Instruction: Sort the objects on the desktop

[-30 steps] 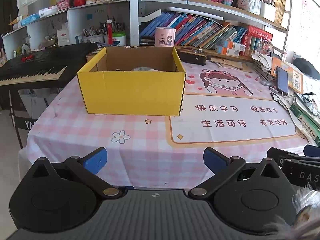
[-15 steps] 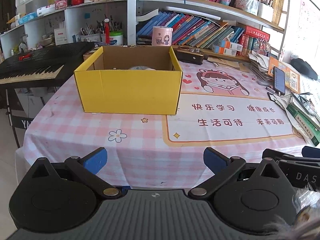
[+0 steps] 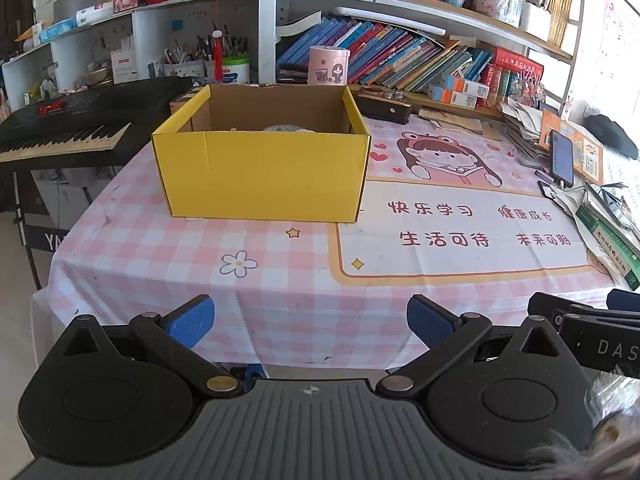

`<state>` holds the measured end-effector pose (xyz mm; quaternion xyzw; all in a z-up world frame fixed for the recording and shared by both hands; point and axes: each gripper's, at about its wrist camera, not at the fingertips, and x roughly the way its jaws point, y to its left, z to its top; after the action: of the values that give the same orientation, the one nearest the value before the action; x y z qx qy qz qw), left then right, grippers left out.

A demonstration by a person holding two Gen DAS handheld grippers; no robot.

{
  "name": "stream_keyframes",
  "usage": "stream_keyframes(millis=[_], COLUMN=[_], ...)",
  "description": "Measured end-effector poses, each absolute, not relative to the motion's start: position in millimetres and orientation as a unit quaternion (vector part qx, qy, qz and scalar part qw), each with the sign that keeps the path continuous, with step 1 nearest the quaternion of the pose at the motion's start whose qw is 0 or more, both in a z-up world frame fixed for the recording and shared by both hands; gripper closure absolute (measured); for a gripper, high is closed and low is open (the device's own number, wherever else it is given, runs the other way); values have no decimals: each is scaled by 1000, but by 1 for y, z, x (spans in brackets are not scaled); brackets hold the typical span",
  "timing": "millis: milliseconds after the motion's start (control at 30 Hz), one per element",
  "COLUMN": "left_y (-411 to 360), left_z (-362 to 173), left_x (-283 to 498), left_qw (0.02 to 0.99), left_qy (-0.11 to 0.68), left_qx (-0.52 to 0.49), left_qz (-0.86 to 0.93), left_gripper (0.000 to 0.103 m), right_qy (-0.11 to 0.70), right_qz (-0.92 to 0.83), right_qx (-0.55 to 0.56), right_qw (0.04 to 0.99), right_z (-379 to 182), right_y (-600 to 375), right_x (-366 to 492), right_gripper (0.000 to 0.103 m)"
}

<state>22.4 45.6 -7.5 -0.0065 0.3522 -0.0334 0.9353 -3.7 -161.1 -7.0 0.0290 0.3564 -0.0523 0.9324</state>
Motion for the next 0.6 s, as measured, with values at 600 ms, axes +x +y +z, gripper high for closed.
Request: stream_keyframes(millis=[600], left_y=[46], left_z=[-8], left_x=[22], left_qw=[934], left_qy=[356], left_qx=[-5], left_qz=[-34], left_gripper=[0], right_qy=[359], right_qz=[-54], right_qx=[32], right_qw=[931], right_z=[-9], right_y=[-160], right_x=[-4], right_gripper=[3])
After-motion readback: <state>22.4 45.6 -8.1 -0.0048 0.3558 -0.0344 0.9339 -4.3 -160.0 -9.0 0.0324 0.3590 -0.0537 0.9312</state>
